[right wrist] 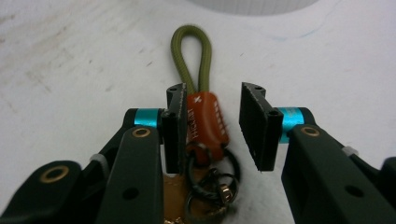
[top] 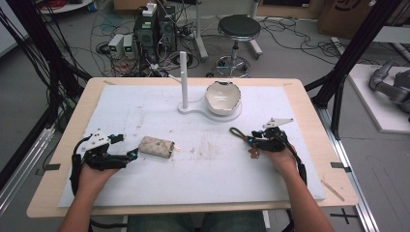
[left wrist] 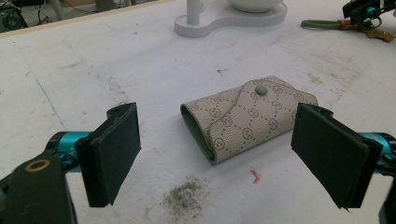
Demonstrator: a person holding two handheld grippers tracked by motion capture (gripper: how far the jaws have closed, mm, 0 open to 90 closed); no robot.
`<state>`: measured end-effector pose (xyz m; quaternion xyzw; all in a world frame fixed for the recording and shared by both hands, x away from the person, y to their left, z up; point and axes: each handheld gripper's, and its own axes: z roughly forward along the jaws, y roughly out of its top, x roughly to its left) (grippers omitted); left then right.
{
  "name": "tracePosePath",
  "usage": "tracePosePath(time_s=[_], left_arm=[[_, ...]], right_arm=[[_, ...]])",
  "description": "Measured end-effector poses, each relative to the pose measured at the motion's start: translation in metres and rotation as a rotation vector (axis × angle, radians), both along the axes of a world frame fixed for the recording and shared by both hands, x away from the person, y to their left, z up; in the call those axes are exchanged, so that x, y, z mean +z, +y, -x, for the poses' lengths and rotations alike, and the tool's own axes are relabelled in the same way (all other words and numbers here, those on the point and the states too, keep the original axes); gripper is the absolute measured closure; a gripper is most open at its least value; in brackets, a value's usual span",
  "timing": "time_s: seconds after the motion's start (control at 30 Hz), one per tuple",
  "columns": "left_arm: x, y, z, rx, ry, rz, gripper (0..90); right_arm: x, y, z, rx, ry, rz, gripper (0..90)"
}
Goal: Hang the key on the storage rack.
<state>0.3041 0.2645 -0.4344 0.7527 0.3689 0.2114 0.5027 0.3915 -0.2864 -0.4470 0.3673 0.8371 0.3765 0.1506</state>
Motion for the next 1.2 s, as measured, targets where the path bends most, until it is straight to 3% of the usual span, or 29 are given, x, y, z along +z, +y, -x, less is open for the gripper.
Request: tracePosePath(time_s=[0.03, 0.1, 0.23, 0.57, 0.8, 1.2], left_arm=[[0.0, 0.0, 0.0, 0.0, 0.001, 0.001, 15.7], [0.0, 0.0, 0.0, 0.002, 0.001, 0.001, 15.7], [0.0, 0.001, 0.0, 0.0, 0.002, 0.005, 15.7], [0.001, 0.002, 0.001, 0.005, -0.001, 0.004, 15.7], [0.001, 0.003, 0.001, 0.009, -0.001, 0.009, 15.7], [0.003, 0.004, 0.002, 0.012, -0.011, 0.018, 15.7]], right_arm=[[-0.004, 0.004, -0.001, 0.02, 0.03, 0.02, 63.3], [-0.005, 0.005, -0.001, 0.022, 0.036, 0.037, 63.8], [-0.005, 0.005, -0.001, 0.021, 0.022, 0.043, 68.1], [-0.001, 0.012, 0.006, 0.065, -0.041, 0.133, 75.0], [0.016, 0.013, 0.011, 0.049, -0.098, 0.095, 75.0], [0.076, 0.033, 0.019, 0.083, -0.257, 0.004, 74.8]])
